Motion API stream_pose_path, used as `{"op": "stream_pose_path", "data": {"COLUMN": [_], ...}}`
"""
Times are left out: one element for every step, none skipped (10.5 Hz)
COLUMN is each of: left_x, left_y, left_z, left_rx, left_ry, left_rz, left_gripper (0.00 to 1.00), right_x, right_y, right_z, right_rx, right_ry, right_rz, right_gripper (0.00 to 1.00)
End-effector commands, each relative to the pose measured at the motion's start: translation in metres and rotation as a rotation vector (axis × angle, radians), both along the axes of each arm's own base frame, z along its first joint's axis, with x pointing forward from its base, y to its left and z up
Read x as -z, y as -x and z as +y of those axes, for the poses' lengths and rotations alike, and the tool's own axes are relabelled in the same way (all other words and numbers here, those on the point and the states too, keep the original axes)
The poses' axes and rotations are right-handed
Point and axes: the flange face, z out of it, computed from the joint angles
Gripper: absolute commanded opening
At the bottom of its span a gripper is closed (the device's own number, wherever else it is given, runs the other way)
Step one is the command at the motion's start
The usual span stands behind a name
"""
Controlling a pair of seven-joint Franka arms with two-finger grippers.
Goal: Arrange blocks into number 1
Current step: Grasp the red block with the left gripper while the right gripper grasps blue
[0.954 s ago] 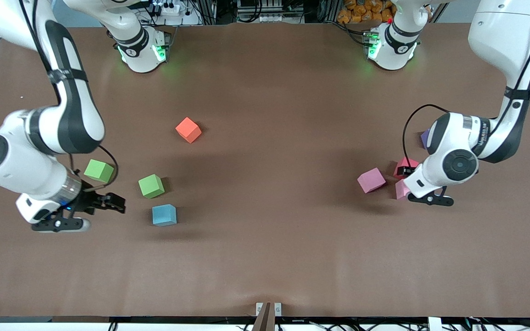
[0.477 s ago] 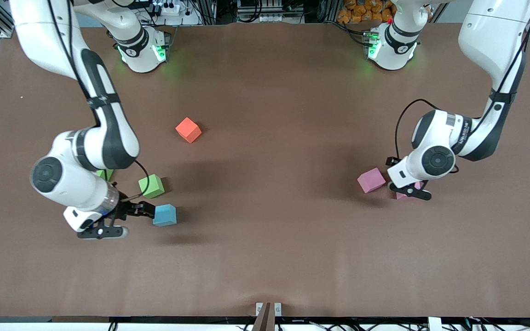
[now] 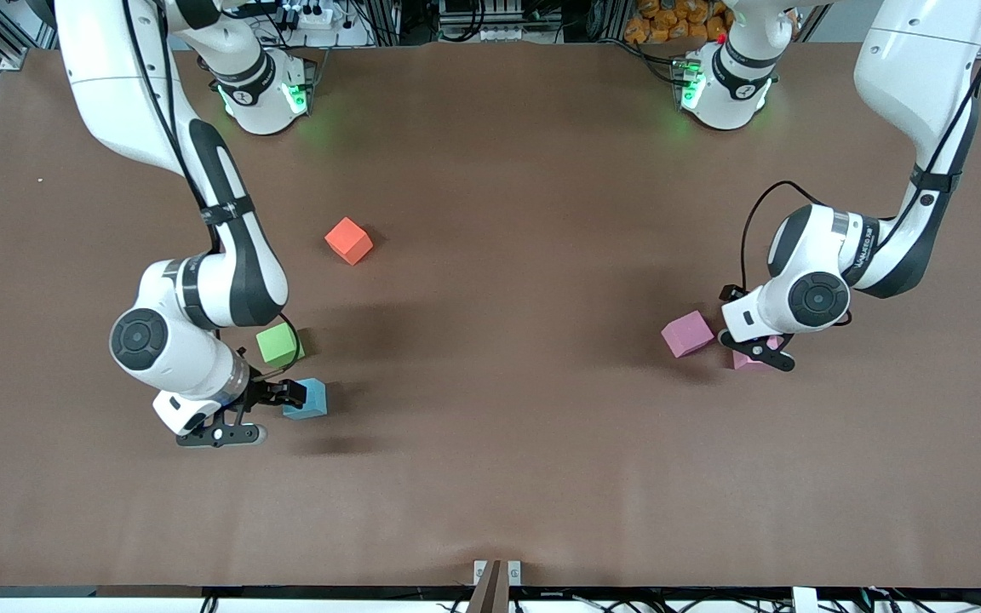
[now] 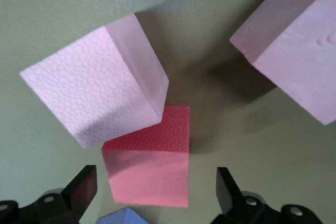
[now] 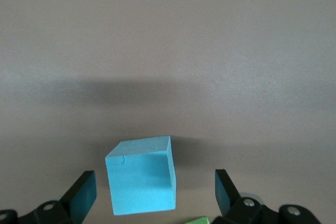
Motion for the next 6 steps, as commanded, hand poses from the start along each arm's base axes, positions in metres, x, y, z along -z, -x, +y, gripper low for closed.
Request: {"op": "stream_pose_path", "data": {"left_x": [0.021, 0.023, 0.029, 0.034, 0.033, 0.031], "left_y": [0.001, 0.002, 0.004, 0.004, 0.001, -0.001], "left_z": [-0.002, -0.001, -0.001, -0.001, 0.002, 0.004], "left_rx": [0.026, 0.024, 0.027, 0.025, 0.017, 0.023], "left_ry": [0.003, 0.002, 0.002, 0.004, 0.004, 0.006], "left_rz": [0.009, 0.013, 0.023, 0.029, 0.023, 0.019], "left_gripper": [1.00, 1.00, 1.00, 1.00, 0.28, 0.00], "right_x": [0.016, 0.023, 0.031, 0.034, 0.042, 0.047], "right_y": [-0.005, -0.006, -0.005, -0.006, -0.005, -0.006], "right_z": [0.011, 0.011, 0.015, 0.016, 0.015, 0.015], "right_rx": [0.031, 0.031, 0.027, 0.026, 0.027, 0.030], "right_ry": [0.001, 0.005, 0.009, 0.010, 0.013, 0.013], "right_rz": [-0.010, -0.016, -0.015, -0.022, -0.021, -0.032], "right_gripper": [1.00, 1.00, 1.00, 1.00, 1.00, 1.00]}}
